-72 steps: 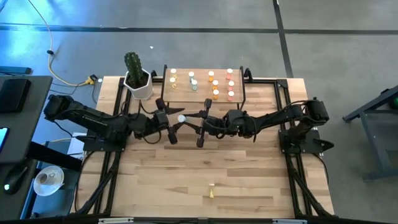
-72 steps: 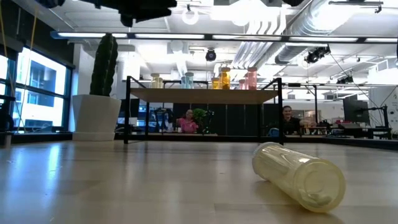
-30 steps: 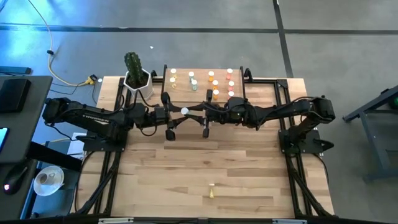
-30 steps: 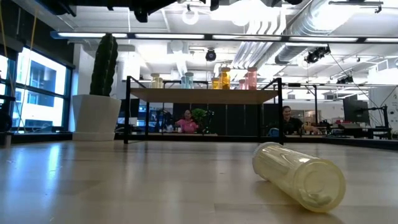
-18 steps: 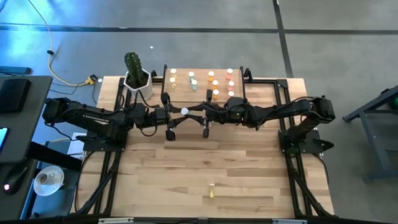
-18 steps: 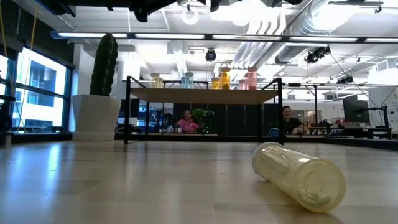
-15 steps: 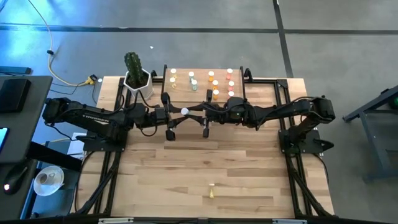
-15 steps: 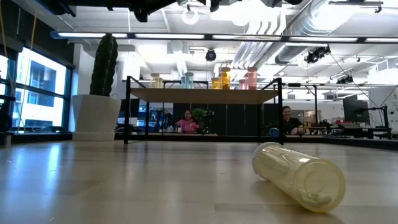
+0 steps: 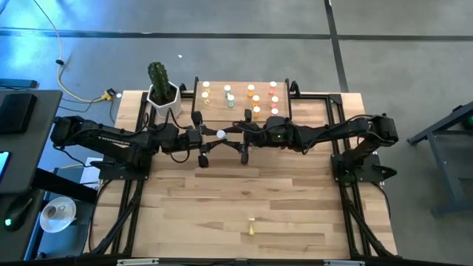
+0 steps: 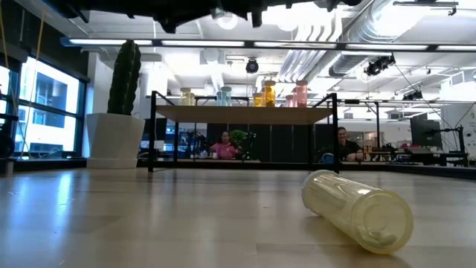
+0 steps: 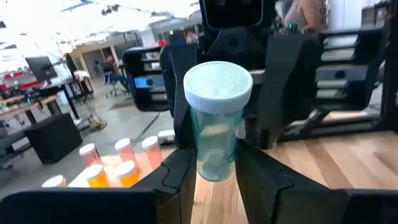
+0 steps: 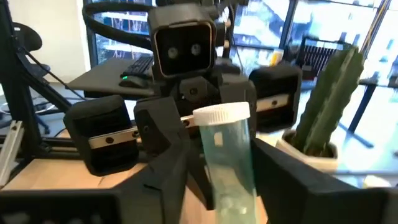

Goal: Pick and place medicine bottles onto shelf by color
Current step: Put the blue pill bottle on the shelf aligned with other blue pill bottles

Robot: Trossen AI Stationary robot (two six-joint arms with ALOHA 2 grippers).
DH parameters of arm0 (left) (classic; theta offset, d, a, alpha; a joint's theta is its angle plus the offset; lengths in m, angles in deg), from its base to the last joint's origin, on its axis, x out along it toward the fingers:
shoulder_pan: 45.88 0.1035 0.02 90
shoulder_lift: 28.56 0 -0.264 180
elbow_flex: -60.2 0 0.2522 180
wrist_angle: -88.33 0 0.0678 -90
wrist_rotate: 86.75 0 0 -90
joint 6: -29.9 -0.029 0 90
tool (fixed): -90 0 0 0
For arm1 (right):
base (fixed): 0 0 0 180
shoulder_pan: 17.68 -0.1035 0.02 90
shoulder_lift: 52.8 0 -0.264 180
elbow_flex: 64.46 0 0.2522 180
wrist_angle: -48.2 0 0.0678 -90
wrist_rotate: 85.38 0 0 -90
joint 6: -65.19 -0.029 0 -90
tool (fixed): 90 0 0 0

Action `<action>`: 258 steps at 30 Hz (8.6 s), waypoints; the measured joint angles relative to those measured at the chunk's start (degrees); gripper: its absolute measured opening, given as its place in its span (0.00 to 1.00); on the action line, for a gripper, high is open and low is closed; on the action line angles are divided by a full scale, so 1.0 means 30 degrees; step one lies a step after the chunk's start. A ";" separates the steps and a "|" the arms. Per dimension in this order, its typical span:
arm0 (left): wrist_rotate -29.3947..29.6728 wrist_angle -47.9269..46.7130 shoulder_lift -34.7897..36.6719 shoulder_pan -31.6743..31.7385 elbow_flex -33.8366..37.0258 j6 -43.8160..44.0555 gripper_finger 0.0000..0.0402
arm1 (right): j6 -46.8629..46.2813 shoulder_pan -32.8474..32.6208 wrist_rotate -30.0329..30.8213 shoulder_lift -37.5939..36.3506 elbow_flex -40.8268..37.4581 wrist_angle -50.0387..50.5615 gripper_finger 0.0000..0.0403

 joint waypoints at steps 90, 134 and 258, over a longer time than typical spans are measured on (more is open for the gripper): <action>0.2942 -0.6314 0.0001 0.1741 -0.0007 0.3591 0.25 | 0.1101 0.3267 -0.3276 0.3515 0.7417 1.2270 0.25; 0.4152 -0.7938 0.2296 0.1734 -0.0007 0.3636 0.46 | -0.1098 0.5584 -0.0999 0.2550 0.7402 1.4431 0.25; 0.4574 -0.7931 0.2296 0.1989 -0.0007 0.3687 0.46 | -0.0260 0.6072 -0.0634 0.3446 0.3586 0.7913 0.47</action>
